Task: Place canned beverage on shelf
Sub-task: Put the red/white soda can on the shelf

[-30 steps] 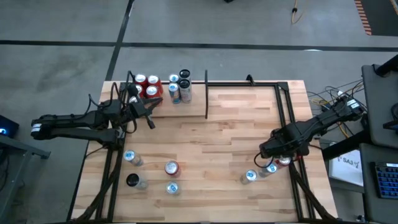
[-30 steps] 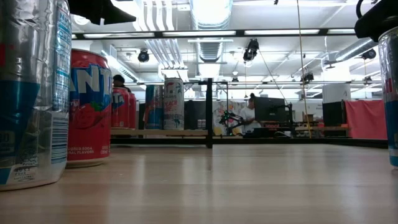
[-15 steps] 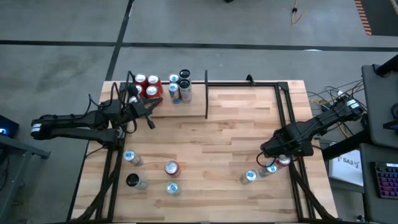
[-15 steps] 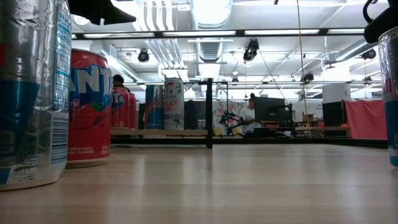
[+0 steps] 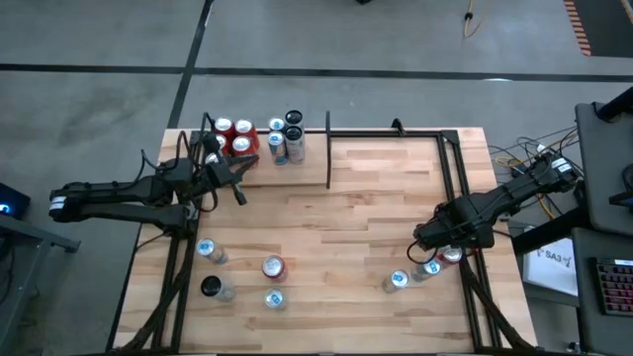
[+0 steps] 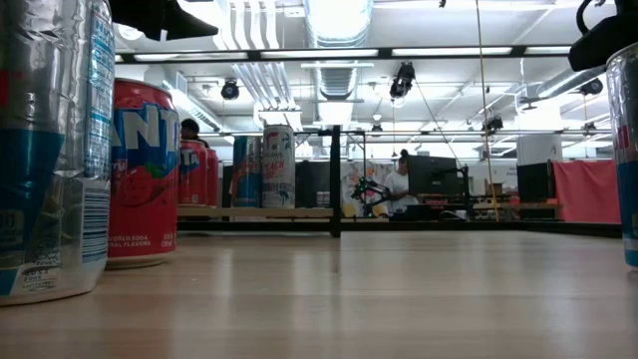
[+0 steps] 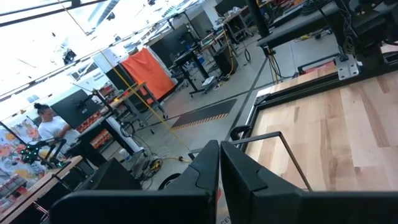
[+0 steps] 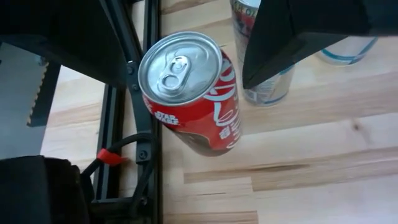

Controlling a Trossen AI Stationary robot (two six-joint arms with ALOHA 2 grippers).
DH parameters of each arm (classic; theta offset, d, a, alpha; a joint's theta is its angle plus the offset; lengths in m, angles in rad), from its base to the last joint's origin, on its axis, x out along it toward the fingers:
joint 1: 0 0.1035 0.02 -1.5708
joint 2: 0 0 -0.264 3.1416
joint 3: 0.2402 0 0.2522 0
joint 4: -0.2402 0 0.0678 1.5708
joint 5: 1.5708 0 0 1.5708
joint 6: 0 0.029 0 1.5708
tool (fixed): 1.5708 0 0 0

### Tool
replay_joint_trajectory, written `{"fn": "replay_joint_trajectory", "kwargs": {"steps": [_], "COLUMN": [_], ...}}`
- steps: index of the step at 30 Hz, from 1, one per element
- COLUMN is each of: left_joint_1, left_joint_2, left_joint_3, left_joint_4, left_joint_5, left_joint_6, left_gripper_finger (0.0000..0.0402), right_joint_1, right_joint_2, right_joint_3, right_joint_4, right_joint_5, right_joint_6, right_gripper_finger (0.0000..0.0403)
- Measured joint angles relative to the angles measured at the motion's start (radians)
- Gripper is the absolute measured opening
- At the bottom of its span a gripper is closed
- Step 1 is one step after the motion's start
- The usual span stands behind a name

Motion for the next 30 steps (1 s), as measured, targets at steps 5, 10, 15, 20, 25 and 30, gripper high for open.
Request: {"fn": "replay_joint_trajectory", "kwargs": {"steps": [5, 10, 15, 20, 25, 30], "left_joint_1": [0.0, 0.0, 0.0, 0.0, 0.0, 0.0], "left_joint_2": [0.0, 0.0, 0.0, 0.0, 0.0, 0.0], "left_joint_3": [0.0, 0.0, 0.0, 0.0, 0.0, 0.0], "left_joint_4": [-0.007, -0.007, -0.007, -0.006, -0.006, -0.005], "left_joint_5": [0.0, -0.001, -0.001, -0.002, -0.002, -0.002], "left_joint_6": [0.001, 0.002, 0.002, 0.002, 0.002, 0.002], "left_gripper_finger": [0.0, 0.0, 0.0, 0.0, 0.0, 0.0], "right_joint_1": [0.0, 0.004, 0.031, 0.058, 0.059, 0.06], "right_joint_2": [0.001, 0.001, 0.001, 0.0, 0.0, 0.0], "right_joint_3": [-0.014, -0.051, -0.088, -0.115, -0.145, -0.145], "right_joint_4": [0.004, 0.054, 0.115, 0.14, 0.158, 0.156], "right_joint_5": [-0.008, -0.035, -0.04, -0.042, -0.041, -0.022], "right_joint_6": [0.01, 0.017, 0.047, 0.082, 0.082, 0.082], "right_gripper_finger": [0.0303, 0.0303, 0.0299, 0.0304, 0.0301, 0.0282]}}
